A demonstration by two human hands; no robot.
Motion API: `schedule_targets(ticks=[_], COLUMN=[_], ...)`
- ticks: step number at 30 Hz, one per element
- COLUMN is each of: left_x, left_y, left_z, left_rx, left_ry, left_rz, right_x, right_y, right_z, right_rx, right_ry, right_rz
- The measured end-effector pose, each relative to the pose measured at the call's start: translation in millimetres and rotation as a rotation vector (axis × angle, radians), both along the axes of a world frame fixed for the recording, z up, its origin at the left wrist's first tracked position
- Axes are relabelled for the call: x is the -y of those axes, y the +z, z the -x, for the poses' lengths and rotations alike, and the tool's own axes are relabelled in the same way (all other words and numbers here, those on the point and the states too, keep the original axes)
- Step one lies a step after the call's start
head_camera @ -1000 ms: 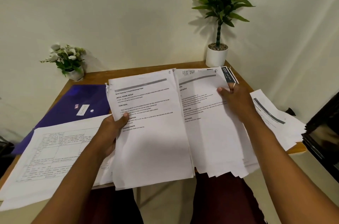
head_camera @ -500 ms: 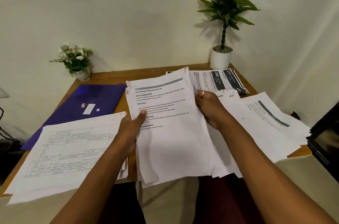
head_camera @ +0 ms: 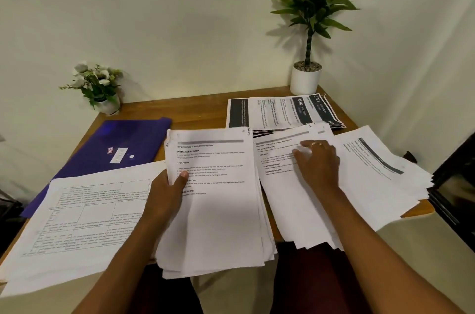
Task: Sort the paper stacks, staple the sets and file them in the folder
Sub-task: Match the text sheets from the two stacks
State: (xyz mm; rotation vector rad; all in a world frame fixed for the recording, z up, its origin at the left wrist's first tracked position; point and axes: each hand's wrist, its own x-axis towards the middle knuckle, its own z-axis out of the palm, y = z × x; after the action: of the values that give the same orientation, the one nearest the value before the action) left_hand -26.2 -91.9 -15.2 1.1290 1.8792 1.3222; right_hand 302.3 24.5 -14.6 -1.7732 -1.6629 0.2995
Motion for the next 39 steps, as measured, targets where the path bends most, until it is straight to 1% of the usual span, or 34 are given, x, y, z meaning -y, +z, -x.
schedule_targets(ticks=[1, 3, 6, 10, 14, 18, 21, 24, 27, 32, 39], left_x=[2.4, 3.7, 2.0, 3.4, 4.1, 5.7, 5.8, 5.1, 4.3, 2.7, 6.4], left_y=[-3.5, -7.0, -7.9, -9.6, -10.0, -8.2, -9.5, -13.1, -14.5, -16.5, -10.5], left_z=[-0.8, -1.7, 0.4, 4.8, 8.3, 10.2, 14.1, 17.1, 17.5, 17.8, 11.7], left_rx=[-0.047, -0.080, -0.043, 0.052, 0.145, 0.269, 0.354, 0.380, 0.388, 0.363, 0.338], left_ry=[-0.003, 0.006, 0.010, 0.010, 0.021, 0.013, 0.033, 0.031, 0.029, 0.027, 0.025], left_rz=[-0.013, -0.021, -0.029, -0.063, -0.098, -0.141, -0.157, -0.151, -0.150, -0.147, -0.150], right_x=[-1.8, -4.7, -9.5, -11.1, -14.7, -27.6, -38.3, -45.7, -51.4, -55.5, -50.1], right_y=[-10.2, -21.4, -22.9, -20.5, -15.7, -0.5, 10.5, 19.5, 24.2, 29.0, 33.3], right_z=[-5.0, -8.5, -4.9, -4.7, -5.7, -12.2, -19.8, -23.5, -25.2, -22.7, -13.9], right_rx=[0.099, 0.228, 0.280, 0.249, 0.201, 0.246, 0.188, 0.132, 0.149, 0.147, 0.072], right_ry=[-0.047, -0.112, -0.159, -0.216, -0.214, -0.180, -0.122, -0.088, -0.068, -0.078, -0.096], right_rz=[0.031, 0.073, 0.109, 0.128, 0.174, 0.364, 0.464, 0.536, 0.601, 0.641, 0.559])
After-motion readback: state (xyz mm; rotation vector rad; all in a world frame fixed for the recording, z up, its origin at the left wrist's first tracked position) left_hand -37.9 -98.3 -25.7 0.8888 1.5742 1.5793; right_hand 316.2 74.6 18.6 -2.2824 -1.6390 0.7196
